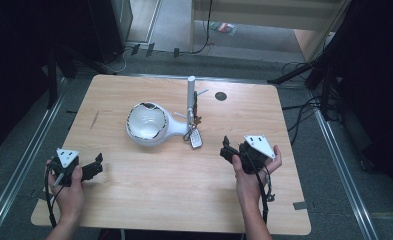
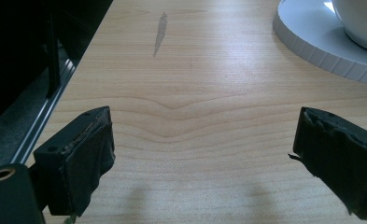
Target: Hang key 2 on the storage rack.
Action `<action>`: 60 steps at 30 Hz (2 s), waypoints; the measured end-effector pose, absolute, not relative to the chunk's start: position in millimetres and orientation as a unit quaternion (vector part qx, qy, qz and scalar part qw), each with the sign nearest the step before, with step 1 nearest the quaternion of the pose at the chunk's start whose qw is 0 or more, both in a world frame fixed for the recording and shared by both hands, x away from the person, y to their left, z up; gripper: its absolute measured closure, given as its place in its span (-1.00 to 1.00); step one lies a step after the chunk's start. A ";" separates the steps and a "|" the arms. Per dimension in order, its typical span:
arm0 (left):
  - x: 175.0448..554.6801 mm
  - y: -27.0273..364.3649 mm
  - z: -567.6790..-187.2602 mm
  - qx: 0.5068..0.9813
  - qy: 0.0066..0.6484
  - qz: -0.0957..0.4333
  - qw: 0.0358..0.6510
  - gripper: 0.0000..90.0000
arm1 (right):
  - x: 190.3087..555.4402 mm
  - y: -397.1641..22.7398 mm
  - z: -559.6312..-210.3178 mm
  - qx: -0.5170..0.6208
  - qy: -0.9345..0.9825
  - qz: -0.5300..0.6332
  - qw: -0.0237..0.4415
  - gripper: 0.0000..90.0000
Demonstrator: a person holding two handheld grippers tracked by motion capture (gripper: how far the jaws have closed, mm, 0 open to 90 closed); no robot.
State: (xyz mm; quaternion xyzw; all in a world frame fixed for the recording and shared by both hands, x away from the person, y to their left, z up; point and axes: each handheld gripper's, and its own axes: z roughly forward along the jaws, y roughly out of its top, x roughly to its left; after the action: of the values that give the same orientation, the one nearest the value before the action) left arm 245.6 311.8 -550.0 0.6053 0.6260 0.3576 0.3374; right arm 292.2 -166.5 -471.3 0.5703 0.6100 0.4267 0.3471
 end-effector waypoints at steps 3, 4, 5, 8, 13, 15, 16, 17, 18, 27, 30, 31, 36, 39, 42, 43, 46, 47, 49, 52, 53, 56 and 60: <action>245.6 311.9 -550.2 0.604 0.626 0.358 0.339 -0.87 | 289.6 -174.0 -474.9 0.569 0.614 0.421 0.350 -0.87; 245.6 311.9 -550.1 0.605 0.626 0.358 0.338 -0.87 | 289.0 -176.3 -476.3 0.568 0.615 0.420 0.350 -0.87; 245.6 311.8 -550.0 0.605 0.626 0.358 0.338 -0.87 | 288.3 -178.9 -477.8 0.568 0.618 0.416 0.350 -0.87; 245.6 311.8 -550.1 0.605 0.626 0.358 0.338 -0.87 | 286.7 -187.2 -482.2 0.575 0.618 0.402 0.355 -0.87; 245.6 311.5 -550.2 0.603 0.627 0.360 0.337 -0.87 | 284.4 -204.5 -489.3 0.587 0.613 0.398 0.348 -0.87; 245.6 311.6 -550.2 0.604 0.626 0.360 0.337 -0.88 | 283.3 -211.0 -491.3 0.590 0.611 0.397 0.348 -0.87; 245.6 311.5 -550.2 0.604 0.626 0.360 0.337 -0.88 | 282.2 -214.0 -491.8 0.592 0.610 0.395 0.349 -0.87; 245.6 311.4 -550.2 0.604 0.627 0.360 0.337 -0.88 | 281.4 -217.0 -492.5 0.593 0.609 0.394 0.351 -0.87; 245.6 311.5 -550.2 0.604 0.627 0.360 0.337 -0.88 | 280.4 -219.8 -493.0 0.594 0.608 0.392 0.352 -0.87; 245.5 311.3 -550.2 0.601 0.629 0.362 0.336 -0.88 | 272.7 -251.5 -500.3 0.624 0.580 0.387 0.352 -0.87; 245.3 311.7 -550.0 0.601 0.629 0.361 0.335 -0.88 | 269.3 -260.3 -502.5 0.629 0.576 0.379 0.358 -0.87; 245.4 311.6 -550.1 0.601 0.629 0.362 0.336 -0.88 | 268.1 -263.4 -502.8 0.629 0.575 0.375 0.363 -0.87; 245.4 311.6 -550.1 0.601 0.628 0.362 0.336 -0.88 | 262.7 -279.5 -506.4 0.638 0.571 0.359 0.372 -0.87; 245.4 311.5 -550.1 0.601 0.628 0.363 0.335 -0.88 | 259.1 -289.0 -510.4 0.644 0.569 0.353 0.370 -0.87; 245.5 311.6 -550.3 0.599 0.629 0.363 0.338 -0.88 | 254.9 -301.4 -512.9 0.651 0.562 0.357 0.365 -0.87; 245.5 311.6 -550.3 0.599 0.629 0.363 0.339 -0.88 | 253.1 -305.5 -514.0 0.653 0.560 0.357 0.364 -0.87; 245.4 311.6 -550.2 0.601 0.628 0.362 0.337 -0.88 | 248.2 -315.3 -518.6 0.655 0.563 0.349 0.364 -0.87; 245.4 311.5 -550.3 0.600 0.628 0.364 0.337 -0.88 | 246.4 -318.1 -520.0 0.655 0.564 0.348 0.364 -0.87; 245.4 311.5 -550.2 0.601 0.628 0.363 0.336 -0.88 | 242.7 -323.1 -522.1 0.654 0.566 0.345 0.364 -0.87; 245.3 311.4 -550.1 0.601 0.628 0.364 0.335 -0.88 | 237.7 -329.3 -524.3 0.650 0.573 0.348 0.358 -0.86; 245.3 311.4 -550.1 0.600 0.628 0.364 0.335 -0.88 | 236.0 -331.3 -524.9 0.648 0.575 0.351 0.355 -0.86; 245.2 311.2 -550.2 0.599 0.629 0.365 0.335 -0.88 | 230.7 -336.0 -527.9 0.641 0.585 0.352 0.351 -0.86; 245.2 311.3 -550.2 0.599 0.629 0.365 0.336 -0.88 | 224.5 -339.3 -531.5 0.631 0.598 0.360 0.338 -0.81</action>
State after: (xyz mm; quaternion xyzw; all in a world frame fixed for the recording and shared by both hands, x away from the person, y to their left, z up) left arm 245.2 311.3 -550.2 0.5989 0.6289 0.3649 0.3356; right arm 224.5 -339.3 -531.5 0.6312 0.5982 0.3596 0.3383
